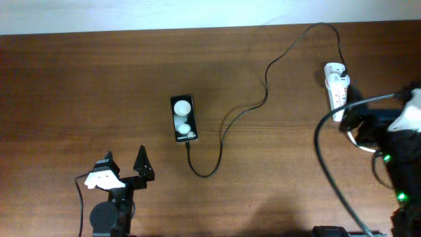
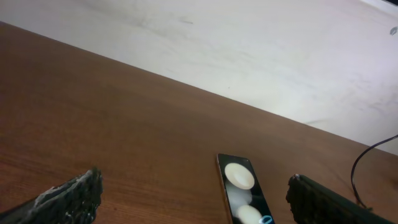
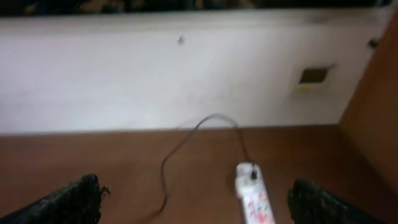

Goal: Plug charger to phone and switch on socket

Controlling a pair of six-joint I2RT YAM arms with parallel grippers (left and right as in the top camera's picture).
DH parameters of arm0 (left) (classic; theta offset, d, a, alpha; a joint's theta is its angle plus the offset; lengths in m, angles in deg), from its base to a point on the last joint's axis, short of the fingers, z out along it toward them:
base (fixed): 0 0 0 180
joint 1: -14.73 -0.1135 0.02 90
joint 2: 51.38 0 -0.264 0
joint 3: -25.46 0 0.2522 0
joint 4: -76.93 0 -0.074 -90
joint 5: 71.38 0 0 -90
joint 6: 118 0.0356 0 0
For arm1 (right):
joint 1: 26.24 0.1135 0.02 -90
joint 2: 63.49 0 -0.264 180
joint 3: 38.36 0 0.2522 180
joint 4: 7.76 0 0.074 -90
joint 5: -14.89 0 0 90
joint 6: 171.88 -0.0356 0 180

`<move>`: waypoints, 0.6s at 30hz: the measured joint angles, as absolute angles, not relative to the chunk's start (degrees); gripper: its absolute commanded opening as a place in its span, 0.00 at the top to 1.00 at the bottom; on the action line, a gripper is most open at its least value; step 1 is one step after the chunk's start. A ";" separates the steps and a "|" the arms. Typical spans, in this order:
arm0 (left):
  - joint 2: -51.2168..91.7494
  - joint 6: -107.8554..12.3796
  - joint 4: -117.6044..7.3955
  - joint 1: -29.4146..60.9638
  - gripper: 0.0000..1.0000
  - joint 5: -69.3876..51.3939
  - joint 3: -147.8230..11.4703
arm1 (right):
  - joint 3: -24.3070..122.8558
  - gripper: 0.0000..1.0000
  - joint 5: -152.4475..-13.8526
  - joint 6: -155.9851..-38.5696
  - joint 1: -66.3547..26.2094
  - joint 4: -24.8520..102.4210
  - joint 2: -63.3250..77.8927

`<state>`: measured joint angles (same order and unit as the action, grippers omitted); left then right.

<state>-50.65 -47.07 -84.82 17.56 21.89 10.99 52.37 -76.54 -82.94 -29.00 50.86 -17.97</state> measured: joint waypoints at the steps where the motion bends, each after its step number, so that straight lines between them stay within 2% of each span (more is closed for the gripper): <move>1: -50.67 -47.07 -84.82 17.56 0.01 21.89 10.99 | 50.71 0.01 -76.54 -82.94 -27.91 50.58 -19.11; 3: -50.65 -47.07 -84.82 17.56 0.01 21.89 10.99 | 45.39 0.01 -76.52 -82.94 -25.02 50.97 -23.02; 9: -50.69 -47.07 -84.82 17.56 0.01 21.91 10.99 | 34.07 0.01 -76.52 -82.90 -24.30 50.90 -33.34; 18: -50.69 -47.07 -84.82 17.56 0.01 21.89 10.99 | 30.55 0.01 -76.49 -82.92 -24.30 73.35 -42.17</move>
